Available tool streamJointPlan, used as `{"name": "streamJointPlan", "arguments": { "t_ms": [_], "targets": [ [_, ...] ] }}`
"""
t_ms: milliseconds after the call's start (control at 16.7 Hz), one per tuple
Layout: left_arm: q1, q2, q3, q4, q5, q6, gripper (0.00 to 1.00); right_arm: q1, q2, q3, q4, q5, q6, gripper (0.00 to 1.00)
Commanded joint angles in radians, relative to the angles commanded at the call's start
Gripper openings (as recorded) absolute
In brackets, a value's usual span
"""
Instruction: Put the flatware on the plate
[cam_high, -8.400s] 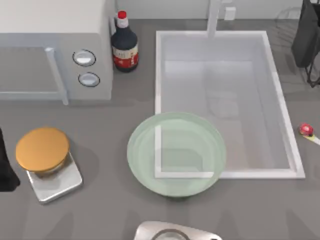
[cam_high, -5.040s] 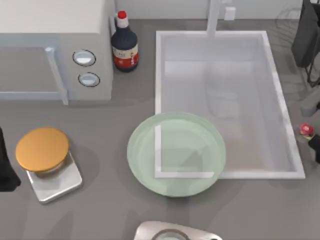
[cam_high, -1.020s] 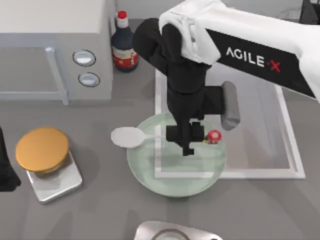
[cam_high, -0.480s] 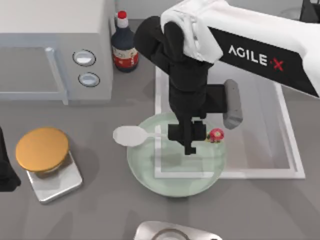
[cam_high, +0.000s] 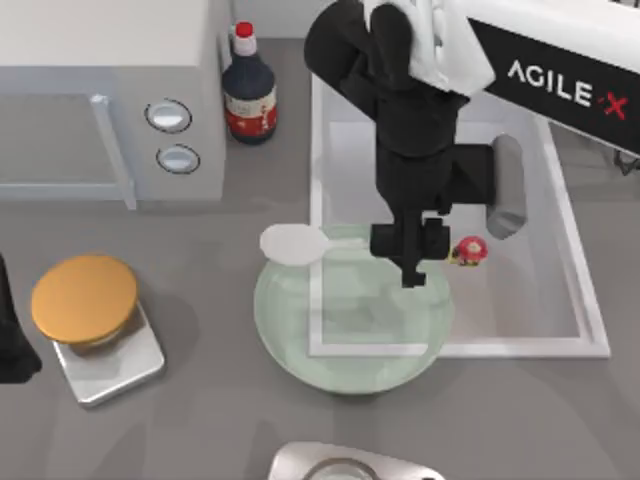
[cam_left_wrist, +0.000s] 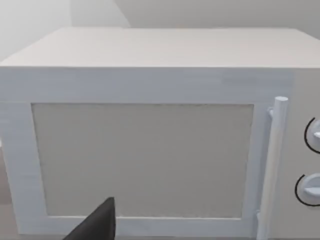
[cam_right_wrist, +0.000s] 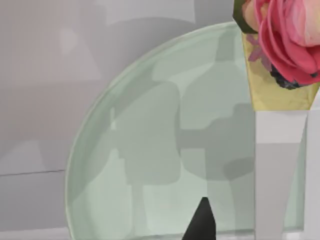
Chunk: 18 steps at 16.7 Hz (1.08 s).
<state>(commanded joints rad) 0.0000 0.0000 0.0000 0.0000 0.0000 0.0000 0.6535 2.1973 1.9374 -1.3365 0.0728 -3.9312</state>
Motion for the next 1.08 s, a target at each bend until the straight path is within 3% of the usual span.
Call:
{"name": "streamJointPlan", "arguments": {
  "t_ms": [1080],
  "targets": [
    [0.000,0.000,0.000,0.000,0.000,0.000,1.00,0.061,0.112,-0.065,0.209,-0.049,-0.033,0.00]
  ]
}}
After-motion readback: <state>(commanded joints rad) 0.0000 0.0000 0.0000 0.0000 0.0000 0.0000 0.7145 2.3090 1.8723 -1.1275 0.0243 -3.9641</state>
